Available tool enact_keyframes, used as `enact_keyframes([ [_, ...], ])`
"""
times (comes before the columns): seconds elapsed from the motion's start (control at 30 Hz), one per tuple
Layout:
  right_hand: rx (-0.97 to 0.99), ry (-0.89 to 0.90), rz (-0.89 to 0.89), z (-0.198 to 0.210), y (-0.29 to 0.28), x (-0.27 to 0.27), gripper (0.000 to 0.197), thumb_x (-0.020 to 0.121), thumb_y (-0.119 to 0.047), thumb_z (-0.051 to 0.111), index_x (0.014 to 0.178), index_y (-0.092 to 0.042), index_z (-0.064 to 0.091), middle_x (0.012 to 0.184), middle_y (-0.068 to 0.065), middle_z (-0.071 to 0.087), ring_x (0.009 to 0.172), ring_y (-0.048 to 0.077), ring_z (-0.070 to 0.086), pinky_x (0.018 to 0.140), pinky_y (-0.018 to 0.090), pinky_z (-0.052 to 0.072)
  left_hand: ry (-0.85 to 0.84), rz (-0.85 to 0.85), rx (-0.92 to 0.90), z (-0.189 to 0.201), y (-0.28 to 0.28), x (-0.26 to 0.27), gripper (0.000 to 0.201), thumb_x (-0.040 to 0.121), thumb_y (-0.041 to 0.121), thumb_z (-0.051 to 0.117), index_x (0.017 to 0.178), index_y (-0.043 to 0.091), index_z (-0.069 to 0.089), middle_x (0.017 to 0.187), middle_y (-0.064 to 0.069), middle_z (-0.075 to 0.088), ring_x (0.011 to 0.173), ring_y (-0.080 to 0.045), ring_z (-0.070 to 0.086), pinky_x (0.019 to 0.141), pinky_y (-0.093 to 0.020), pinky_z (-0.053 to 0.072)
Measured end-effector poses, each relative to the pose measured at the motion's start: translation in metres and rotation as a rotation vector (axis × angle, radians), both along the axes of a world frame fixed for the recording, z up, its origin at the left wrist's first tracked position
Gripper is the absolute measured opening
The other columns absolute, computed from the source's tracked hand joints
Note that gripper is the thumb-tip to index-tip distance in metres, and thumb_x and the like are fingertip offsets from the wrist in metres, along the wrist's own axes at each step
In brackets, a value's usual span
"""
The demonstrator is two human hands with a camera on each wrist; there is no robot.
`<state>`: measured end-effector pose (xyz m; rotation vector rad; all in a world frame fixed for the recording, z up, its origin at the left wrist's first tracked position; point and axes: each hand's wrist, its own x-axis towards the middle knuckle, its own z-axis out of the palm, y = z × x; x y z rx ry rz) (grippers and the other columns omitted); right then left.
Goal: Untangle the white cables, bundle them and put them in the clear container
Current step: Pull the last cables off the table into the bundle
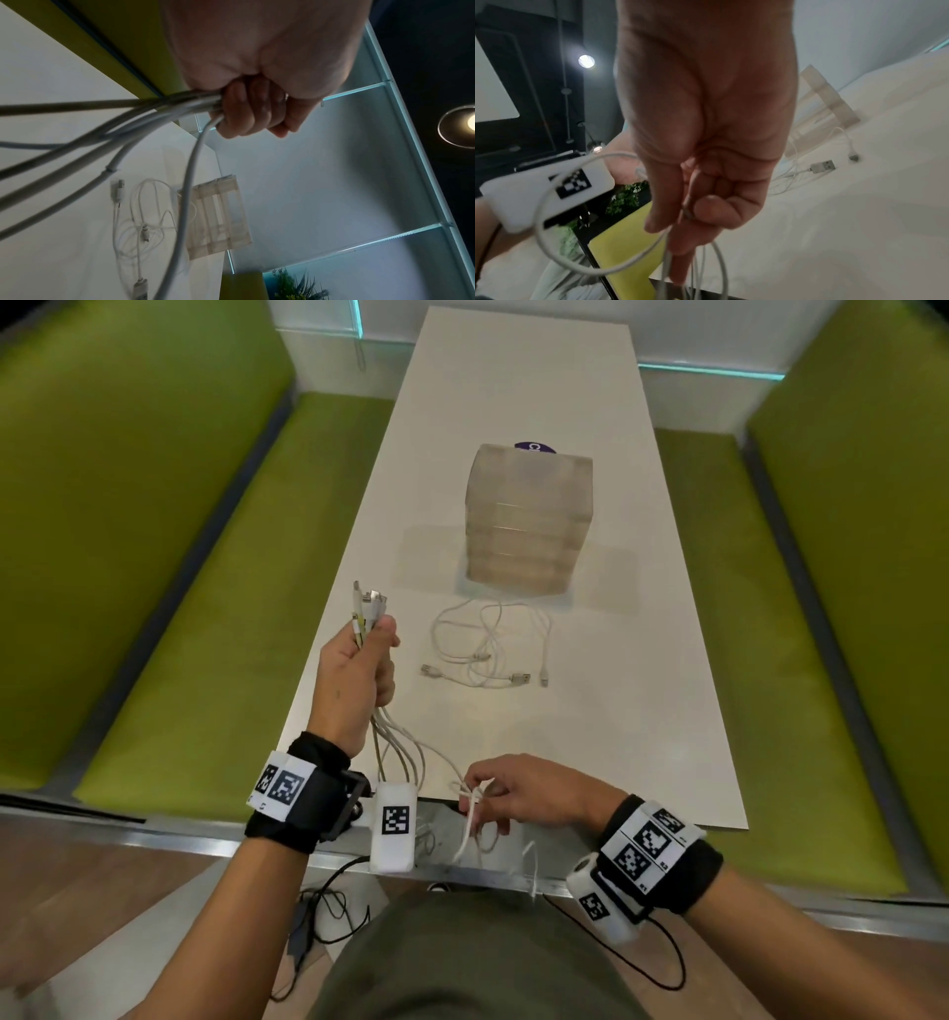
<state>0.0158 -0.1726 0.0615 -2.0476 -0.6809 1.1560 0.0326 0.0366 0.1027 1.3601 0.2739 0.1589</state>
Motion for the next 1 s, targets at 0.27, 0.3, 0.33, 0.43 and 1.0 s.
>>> enact_keyframes([
  [0.27,-0.225,-0.152,0.160,-0.011,-0.009,0.014,0.063,0.086,-0.001,0.059,0.142,-0.023,0.040,0.143,0.001,0.047,0.111,0.017,0.057,0.091,0.024,0.042,-0.004,-0.047,0.005,0.005,-0.006,0.001,0.028,0.100,0.020,0.046,0.072,0.016,0.044,0.048,0.012,0.024,0.041,-0.006,0.017,0.039,-0.018,0.017],
  [0.3,-0.226,-0.160,0.158,-0.011,-0.010,0.015,0.058,0.087,-0.004,0.058,0.140,-0.021,0.042,0.142,0.001,0.048,0.110,0.018,0.057,0.090,0.024,0.042,-0.007,-0.049,0.000,0.005,-0.007,0.001,0.029,0.100,0.021,0.046,0.072,0.016,0.044,0.049,0.011,0.024,0.041,-0.006,0.017,0.039,-0.018,0.017],
  [0.33,-0.225,-0.163,0.147,-0.012,-0.011,0.017,0.053,0.088,-0.007,0.057,0.138,-0.021,0.044,0.139,0.001,0.050,0.108,0.018,0.058,0.089,0.025,0.043,-0.009,-0.054,-0.005,0.006,-0.007,0.002,0.029,0.100,0.021,0.046,0.072,0.016,0.044,0.049,0.011,0.024,0.041,-0.006,0.016,0.039,-0.018,0.016],
  [0.43,-0.166,-0.187,0.054,-0.014,-0.010,0.020,0.046,0.089,-0.016,0.058,0.133,-0.022,0.046,0.132,0.000,0.055,0.099,0.018,0.061,0.084,0.026,0.046,-0.003,-0.076,-0.015,0.006,-0.011,0.002,0.029,0.100,0.021,0.045,0.073,0.015,0.044,0.048,0.011,0.024,0.041,-0.006,0.017,0.040,-0.019,0.015],
  [1.0,-0.193,0.017,0.132,-0.031,0.014,0.002,0.047,0.084,-0.016,0.069,0.127,-0.018,0.050,0.108,0.000,0.061,0.084,0.015,0.062,0.073,0.024,0.051,-0.026,-0.091,-0.130,0.022,-0.002,0.003,0.029,0.101,0.025,0.043,0.072,0.018,0.045,0.055,0.007,0.021,0.042,-0.006,0.015,0.039,-0.018,0.016],
])
